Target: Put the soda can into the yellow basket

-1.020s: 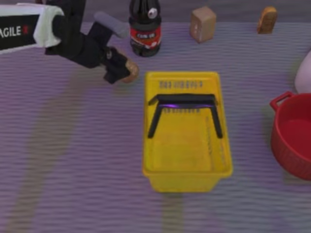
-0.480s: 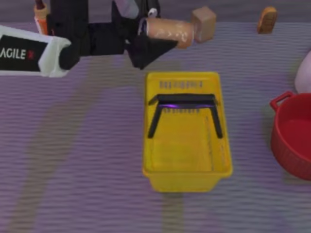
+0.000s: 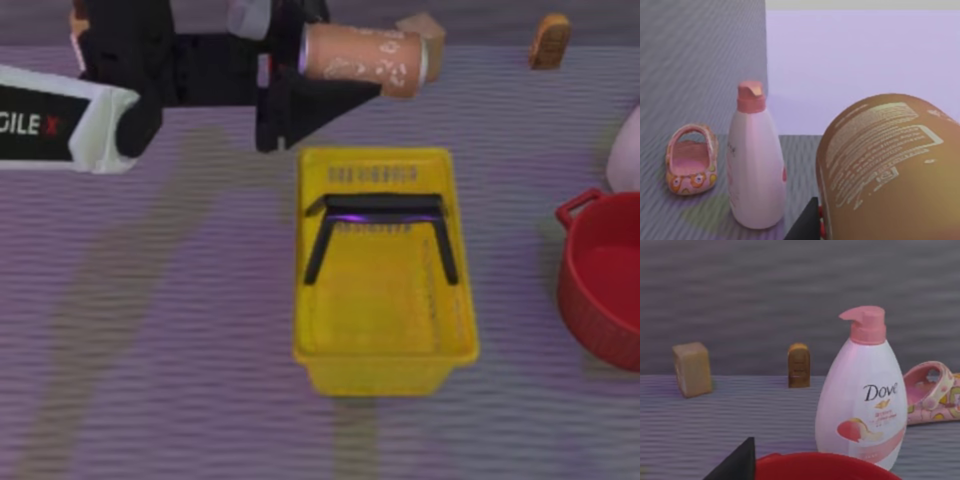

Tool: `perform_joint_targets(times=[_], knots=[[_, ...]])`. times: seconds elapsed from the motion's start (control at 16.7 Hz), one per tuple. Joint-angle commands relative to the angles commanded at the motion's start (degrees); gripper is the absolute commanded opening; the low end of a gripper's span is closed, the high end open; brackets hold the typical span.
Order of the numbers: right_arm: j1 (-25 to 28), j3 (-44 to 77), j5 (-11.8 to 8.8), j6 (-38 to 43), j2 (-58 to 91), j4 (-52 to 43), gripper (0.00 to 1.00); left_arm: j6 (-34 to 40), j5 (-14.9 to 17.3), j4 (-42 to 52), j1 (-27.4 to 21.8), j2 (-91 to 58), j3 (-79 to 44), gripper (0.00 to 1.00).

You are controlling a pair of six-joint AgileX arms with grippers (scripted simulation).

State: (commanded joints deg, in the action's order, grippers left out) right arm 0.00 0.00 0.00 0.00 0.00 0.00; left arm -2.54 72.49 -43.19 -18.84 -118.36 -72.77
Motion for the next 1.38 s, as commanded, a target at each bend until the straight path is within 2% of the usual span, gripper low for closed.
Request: perform_joint_targets(times=[0.3, 0.78, 1.08, 1.38], knots=[[0.0, 0.0, 0.0, 0.0, 0.0, 0.0, 1.0, -0.1, 0.0, -0.9, 0.3, -1.1, 0.0, 0.0], [0.0, 0.0, 0.0, 0.0, 0.0, 0.0, 1.0, 0.3, 0.1, -17.7, 1.4, -13.7, 3.6, 0.0], [0.0, 0.0, 0.0, 0.0, 0.0, 0.0, 1.0, 0.3, 0.1, -18.9, 1.5, -14.7, 3.9, 0.0], [0.0, 0.0, 0.0, 0.0, 0.0, 0.0, 1.0, 0.3, 0.1, -18.9, 1.5, -14.7, 3.9, 0.38]])
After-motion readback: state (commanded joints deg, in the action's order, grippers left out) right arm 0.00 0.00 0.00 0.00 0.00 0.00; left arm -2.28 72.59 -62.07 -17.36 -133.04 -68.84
